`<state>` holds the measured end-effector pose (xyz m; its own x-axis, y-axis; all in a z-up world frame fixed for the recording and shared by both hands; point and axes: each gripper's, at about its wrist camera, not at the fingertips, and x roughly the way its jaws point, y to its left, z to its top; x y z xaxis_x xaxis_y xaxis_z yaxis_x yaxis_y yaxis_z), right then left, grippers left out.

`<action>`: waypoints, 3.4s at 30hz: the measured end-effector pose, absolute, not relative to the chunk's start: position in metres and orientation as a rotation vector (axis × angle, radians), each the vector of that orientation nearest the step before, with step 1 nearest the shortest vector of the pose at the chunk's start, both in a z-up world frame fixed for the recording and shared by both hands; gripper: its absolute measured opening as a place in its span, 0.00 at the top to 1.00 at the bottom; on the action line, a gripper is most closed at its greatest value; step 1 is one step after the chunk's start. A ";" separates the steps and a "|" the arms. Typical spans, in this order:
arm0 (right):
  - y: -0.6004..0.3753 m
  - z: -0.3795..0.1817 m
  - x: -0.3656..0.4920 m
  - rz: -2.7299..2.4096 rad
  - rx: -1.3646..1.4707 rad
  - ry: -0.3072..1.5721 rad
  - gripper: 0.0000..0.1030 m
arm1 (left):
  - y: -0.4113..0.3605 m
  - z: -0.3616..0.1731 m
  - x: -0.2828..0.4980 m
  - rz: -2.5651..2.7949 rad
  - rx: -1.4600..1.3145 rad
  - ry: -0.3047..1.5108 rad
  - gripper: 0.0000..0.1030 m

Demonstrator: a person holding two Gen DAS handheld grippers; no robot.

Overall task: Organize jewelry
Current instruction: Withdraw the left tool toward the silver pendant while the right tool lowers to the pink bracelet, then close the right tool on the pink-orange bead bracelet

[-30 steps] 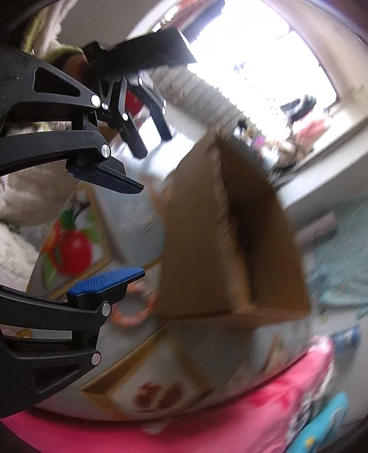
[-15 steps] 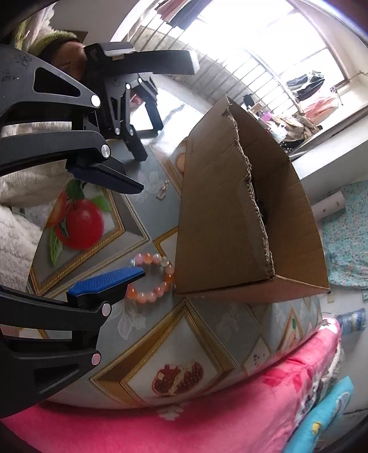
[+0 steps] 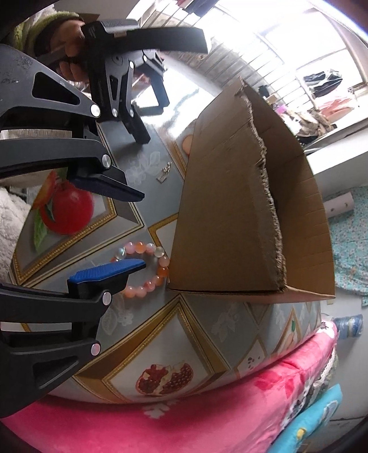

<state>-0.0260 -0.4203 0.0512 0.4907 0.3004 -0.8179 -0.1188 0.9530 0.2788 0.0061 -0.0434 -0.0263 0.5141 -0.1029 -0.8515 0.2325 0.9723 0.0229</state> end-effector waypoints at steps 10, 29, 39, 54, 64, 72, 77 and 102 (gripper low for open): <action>-0.414 0.043 -0.017 0.207 0.112 1.069 0.67 | -0.040 -0.028 -0.004 -0.192 0.131 1.004 0.06; -0.408 0.038 -0.007 0.179 0.067 1.085 0.74 | -0.038 -0.026 -0.003 -0.190 0.129 1.006 0.05; -0.404 0.041 0.000 0.177 0.071 1.093 0.74 | -0.037 -0.026 -0.004 -0.190 0.129 1.006 0.05; -0.396 0.038 0.003 0.172 0.055 1.093 0.74 | -0.037 -0.027 -0.004 -0.190 0.128 1.005 0.05; -0.385 0.035 0.003 0.139 -0.004 1.075 0.80 | -0.037 -0.027 -0.003 -0.189 0.128 1.005 0.05; -0.386 0.034 -0.002 0.142 0.006 1.074 0.92 | -0.038 -0.027 -0.004 -0.189 0.128 1.005 0.05; -0.391 0.034 -0.007 0.149 0.029 1.078 0.92 | -0.038 -0.027 -0.004 -0.189 0.128 1.004 0.05; -0.414 0.032 -0.018 0.178 0.084 1.071 0.93 | -0.036 -0.029 -0.001 -0.229 0.142 0.965 0.05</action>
